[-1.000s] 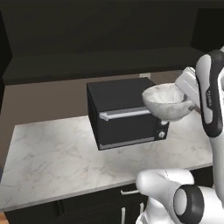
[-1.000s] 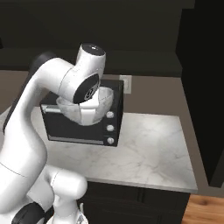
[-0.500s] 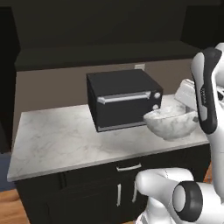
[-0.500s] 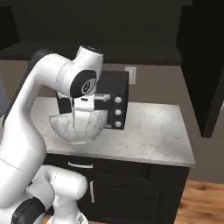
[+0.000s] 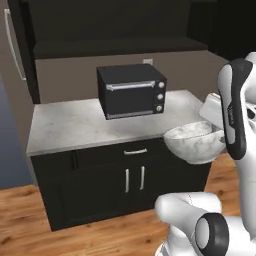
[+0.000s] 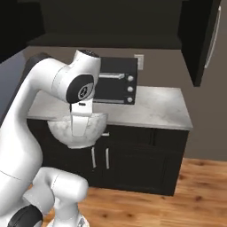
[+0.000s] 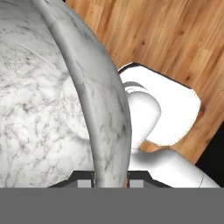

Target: Take the smaller bowl and place it next to the appetizer plate on the dining counter , and place the larger bowl next to the plate with cooked food.

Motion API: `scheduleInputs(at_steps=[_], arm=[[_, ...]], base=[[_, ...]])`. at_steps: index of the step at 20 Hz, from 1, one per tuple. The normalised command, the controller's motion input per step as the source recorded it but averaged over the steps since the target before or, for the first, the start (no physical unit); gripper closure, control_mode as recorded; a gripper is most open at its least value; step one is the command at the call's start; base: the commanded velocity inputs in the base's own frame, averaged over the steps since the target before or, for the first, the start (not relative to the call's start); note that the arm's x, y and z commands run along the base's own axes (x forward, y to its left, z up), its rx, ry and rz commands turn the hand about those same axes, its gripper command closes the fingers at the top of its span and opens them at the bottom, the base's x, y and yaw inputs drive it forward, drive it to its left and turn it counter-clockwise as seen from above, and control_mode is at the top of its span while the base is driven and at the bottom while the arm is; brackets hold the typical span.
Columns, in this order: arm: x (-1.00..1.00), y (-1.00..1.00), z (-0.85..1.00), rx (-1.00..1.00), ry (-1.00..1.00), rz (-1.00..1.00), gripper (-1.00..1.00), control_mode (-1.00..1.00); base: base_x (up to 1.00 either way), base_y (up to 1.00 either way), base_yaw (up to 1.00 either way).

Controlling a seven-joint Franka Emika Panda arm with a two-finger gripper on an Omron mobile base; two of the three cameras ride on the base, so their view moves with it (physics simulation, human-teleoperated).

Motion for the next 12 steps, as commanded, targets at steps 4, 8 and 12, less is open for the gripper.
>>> scheduleInputs(at_steps=[4,8,12], arm=[[0.00,0.00,0.00,0.00,0.00,0.00,1.00,1.00],[0.00,0.00,0.00,0.00,0.00,0.00,1.00,1.00],[0.00,0.00,0.00,0.00,0.00,0.00,1.00,1.00]], base=[[-0.33,-0.25,-0.69],[0.00,0.00,-1.00],[0.00,0.00,-1.00]])
